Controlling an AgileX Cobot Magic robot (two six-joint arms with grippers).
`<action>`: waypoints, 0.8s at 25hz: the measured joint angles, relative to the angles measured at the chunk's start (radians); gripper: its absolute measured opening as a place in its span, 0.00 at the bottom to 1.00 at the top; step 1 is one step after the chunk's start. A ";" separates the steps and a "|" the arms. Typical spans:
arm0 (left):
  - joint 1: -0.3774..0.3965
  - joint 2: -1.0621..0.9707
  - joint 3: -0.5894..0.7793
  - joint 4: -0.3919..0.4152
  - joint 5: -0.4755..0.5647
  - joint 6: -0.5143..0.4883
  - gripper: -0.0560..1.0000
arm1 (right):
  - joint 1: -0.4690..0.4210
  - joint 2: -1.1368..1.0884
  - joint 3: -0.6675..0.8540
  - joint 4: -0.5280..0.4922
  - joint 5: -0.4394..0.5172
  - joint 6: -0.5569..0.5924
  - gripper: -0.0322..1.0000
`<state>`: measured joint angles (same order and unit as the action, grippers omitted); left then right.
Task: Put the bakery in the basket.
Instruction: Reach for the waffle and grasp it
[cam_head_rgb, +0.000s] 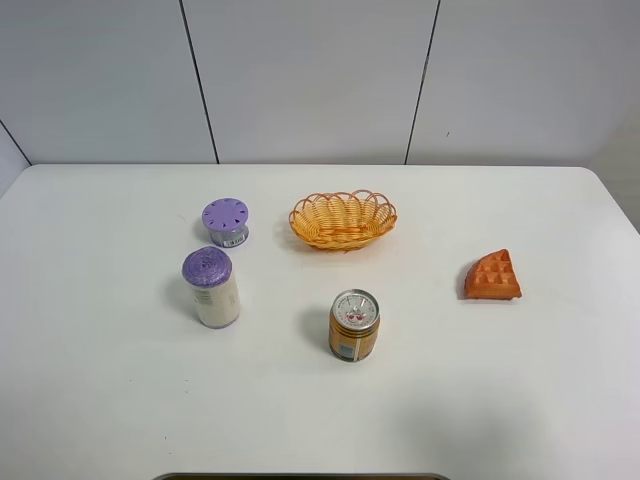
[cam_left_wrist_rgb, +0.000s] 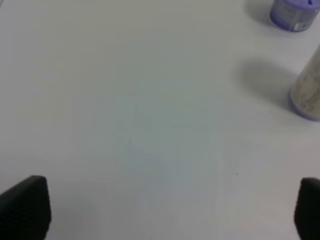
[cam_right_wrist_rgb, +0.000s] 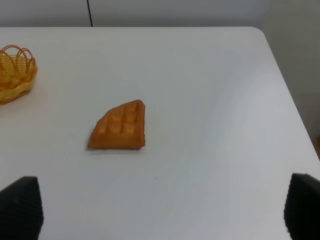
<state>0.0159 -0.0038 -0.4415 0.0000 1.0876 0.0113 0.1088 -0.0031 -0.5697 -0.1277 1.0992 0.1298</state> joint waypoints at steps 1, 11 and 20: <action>0.000 0.000 0.000 0.000 0.000 0.000 0.99 | 0.000 0.000 0.000 0.000 0.000 0.000 0.96; 0.000 0.000 0.000 0.000 0.000 0.000 0.99 | 0.000 0.222 -0.090 0.007 -0.005 0.003 0.96; 0.000 0.000 0.000 0.000 0.000 0.000 0.99 | 0.000 0.670 -0.256 0.084 -0.008 0.003 0.96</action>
<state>0.0159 -0.0038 -0.4415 0.0000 1.0876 0.0113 0.1088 0.6667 -0.8258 -0.0434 1.0912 0.1332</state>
